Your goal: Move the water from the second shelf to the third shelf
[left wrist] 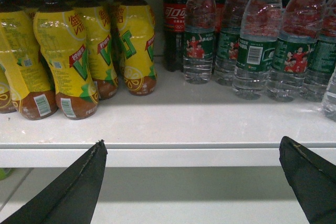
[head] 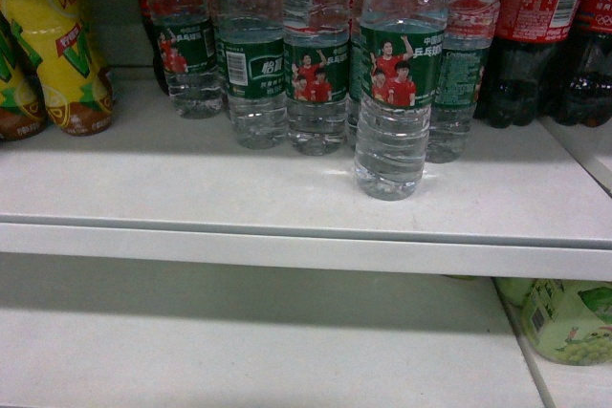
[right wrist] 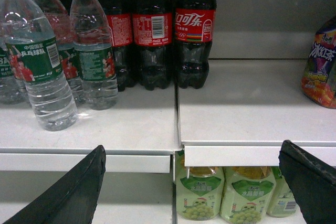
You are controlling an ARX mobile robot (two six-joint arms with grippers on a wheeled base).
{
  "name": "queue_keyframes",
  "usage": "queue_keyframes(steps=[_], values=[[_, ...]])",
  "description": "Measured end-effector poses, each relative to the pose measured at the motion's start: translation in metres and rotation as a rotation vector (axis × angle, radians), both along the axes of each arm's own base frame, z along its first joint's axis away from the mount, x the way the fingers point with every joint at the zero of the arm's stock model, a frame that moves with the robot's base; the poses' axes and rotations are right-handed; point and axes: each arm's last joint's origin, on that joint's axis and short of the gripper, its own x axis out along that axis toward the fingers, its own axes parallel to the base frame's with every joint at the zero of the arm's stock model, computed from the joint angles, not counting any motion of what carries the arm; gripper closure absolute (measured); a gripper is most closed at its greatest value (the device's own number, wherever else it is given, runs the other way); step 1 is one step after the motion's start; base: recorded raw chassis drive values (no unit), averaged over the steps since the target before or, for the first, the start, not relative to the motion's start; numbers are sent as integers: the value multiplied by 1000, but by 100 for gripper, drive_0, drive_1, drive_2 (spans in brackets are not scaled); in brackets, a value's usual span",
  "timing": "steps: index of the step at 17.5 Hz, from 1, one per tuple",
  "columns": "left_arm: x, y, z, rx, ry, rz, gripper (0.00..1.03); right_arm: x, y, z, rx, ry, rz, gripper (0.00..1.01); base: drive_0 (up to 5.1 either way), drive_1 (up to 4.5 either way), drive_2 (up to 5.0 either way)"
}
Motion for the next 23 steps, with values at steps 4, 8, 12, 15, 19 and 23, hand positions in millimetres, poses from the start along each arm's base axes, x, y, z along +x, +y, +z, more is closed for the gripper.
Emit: queue_keyframes(steps=[4,8,12,15,19,23], values=[[0,0,0,0,0,0,5,0,0,0,0,0,0,3,0,0,0],[0,0,0,0,0,0,5,0,0,0,0,0,0,3,0,0,0],[0,0,0,0,0,0,5,0,0,0,0,0,0,3,0,0,0],[0,0,0,0,0,0,5,0,0,0,0,0,0,3,0,0,0],[0,0,0,0,0,0,5,0,0,0,0,0,0,3,0,0,0],[0,0,0,0,0,0,5,0,0,0,0,0,0,3,0,0,0]])
